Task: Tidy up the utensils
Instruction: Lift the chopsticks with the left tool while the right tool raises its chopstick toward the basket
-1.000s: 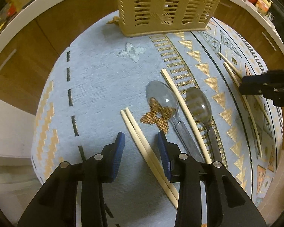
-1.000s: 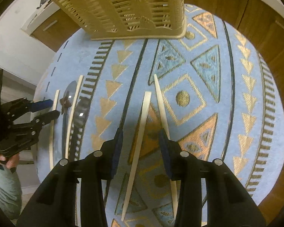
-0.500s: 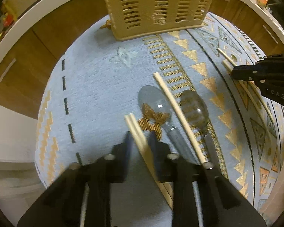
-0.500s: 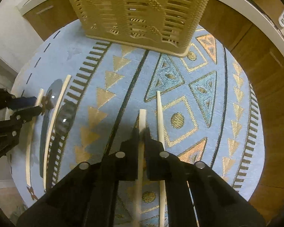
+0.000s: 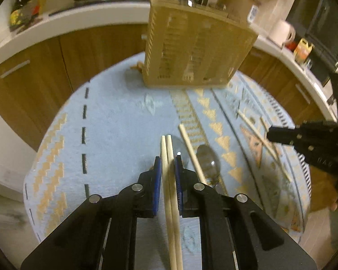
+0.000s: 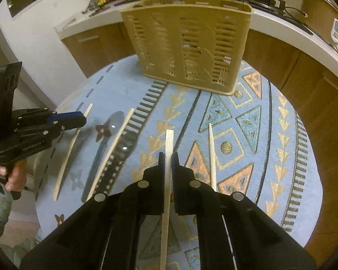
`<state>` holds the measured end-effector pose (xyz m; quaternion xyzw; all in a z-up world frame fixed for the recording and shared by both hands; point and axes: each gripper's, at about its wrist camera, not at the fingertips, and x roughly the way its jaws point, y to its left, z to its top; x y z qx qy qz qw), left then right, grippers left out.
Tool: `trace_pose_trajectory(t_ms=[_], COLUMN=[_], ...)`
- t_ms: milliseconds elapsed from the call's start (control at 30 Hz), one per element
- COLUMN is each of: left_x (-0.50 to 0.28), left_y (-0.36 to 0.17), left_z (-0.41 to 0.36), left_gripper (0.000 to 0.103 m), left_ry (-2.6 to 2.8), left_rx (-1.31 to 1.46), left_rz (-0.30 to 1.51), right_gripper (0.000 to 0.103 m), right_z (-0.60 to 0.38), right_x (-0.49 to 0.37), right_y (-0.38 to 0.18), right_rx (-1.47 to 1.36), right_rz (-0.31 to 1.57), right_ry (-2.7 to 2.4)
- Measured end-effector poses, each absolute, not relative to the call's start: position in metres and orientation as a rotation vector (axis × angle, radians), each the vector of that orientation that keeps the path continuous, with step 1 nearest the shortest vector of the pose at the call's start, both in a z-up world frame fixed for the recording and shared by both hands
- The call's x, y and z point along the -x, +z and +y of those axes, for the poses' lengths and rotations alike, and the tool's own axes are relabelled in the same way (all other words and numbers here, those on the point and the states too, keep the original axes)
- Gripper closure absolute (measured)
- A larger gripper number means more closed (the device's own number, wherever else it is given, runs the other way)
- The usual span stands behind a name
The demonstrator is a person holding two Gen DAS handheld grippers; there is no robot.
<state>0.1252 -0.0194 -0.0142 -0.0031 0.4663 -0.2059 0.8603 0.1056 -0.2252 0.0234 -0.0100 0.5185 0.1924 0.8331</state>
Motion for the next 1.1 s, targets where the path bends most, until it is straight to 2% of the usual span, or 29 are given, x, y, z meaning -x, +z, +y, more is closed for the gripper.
trace_pose_trajectory(t_ms=[333, 600, 800, 833, 1100], left_x=[-0.096, -0.079, -0.080, -0.083, -0.110], left_y=[0.042, 0.071, 0.103, 0.110, 0.153], left_z=[-0.002, -0.008, -0.019, -0.021, -0.040], left_gripper=[0.095, 0.096, 0.097, 0.101, 0.101], left_ry=[-0.431, -0.460, -0.486, -0.492, -0.526], left_rx=[0.072, 0.097, 0.100, 0.105, 0.108], left_rz=[0.727, 0.611, 0.508, 0.489, 0.374], right_gripper=[0.099, 0.099, 0.099, 0.099, 0.099], right_z=[-0.252, -0.268, -0.277, -0.279, -0.286], right_x=[-0.059, -0.031, -0.043, -0.048, -0.095], right_y=[0.047, 0.078, 0.108, 0.115, 0.150], right_rx=[-0.097, -0.164, -0.215, -0.225, -0.256], right_rz=[0.876, 0.677, 0.573, 0.550, 0.453], right_ry=[0.501, 0.526, 0.511, 0.503, 0.474])
